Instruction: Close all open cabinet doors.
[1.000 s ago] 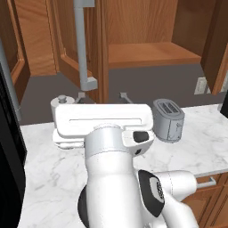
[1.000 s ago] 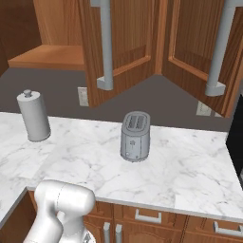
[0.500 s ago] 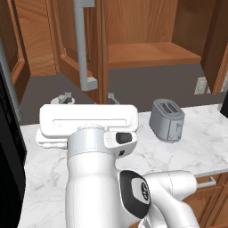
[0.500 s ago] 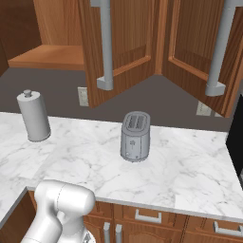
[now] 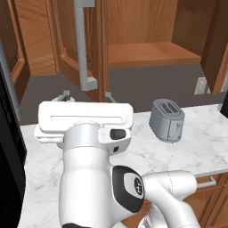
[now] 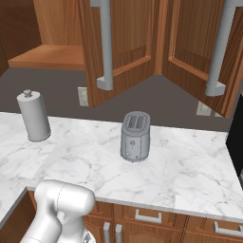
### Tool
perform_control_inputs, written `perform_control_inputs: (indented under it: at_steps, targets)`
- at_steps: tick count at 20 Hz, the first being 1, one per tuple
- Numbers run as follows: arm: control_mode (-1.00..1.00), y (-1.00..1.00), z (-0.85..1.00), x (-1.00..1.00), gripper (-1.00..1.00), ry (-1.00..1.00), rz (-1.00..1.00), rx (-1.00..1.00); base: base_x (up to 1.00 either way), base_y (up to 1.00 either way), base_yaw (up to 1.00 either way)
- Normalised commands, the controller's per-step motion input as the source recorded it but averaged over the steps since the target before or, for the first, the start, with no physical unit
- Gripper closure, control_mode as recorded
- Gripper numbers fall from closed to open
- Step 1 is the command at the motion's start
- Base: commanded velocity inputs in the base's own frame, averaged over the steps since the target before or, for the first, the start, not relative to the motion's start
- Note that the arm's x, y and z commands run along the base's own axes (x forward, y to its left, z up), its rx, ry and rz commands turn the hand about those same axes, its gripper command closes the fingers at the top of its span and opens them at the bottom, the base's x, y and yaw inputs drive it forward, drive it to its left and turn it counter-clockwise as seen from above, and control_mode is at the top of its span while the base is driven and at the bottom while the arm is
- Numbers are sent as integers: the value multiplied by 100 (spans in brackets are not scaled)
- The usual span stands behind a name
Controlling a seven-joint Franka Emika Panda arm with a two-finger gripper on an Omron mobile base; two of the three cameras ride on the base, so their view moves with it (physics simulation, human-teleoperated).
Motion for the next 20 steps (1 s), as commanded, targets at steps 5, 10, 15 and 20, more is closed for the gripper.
perform_control_inputs:
  at_steps: [5, 10, 15, 20]
  targets:
    - [-100, 0, -14, 22, -100, 0, -2, 0, 0, 0, 0]
    - [-100, 0, -5, 30, -100, 0, -5, 0, 0, 0, 0]
    - [-100, 6, 0, 35, -100, 0, -9, 0, 0, 0, 0]
    - [-100, 24, -2, 32, -100, 0, -12, 0, 0, 0, 0]
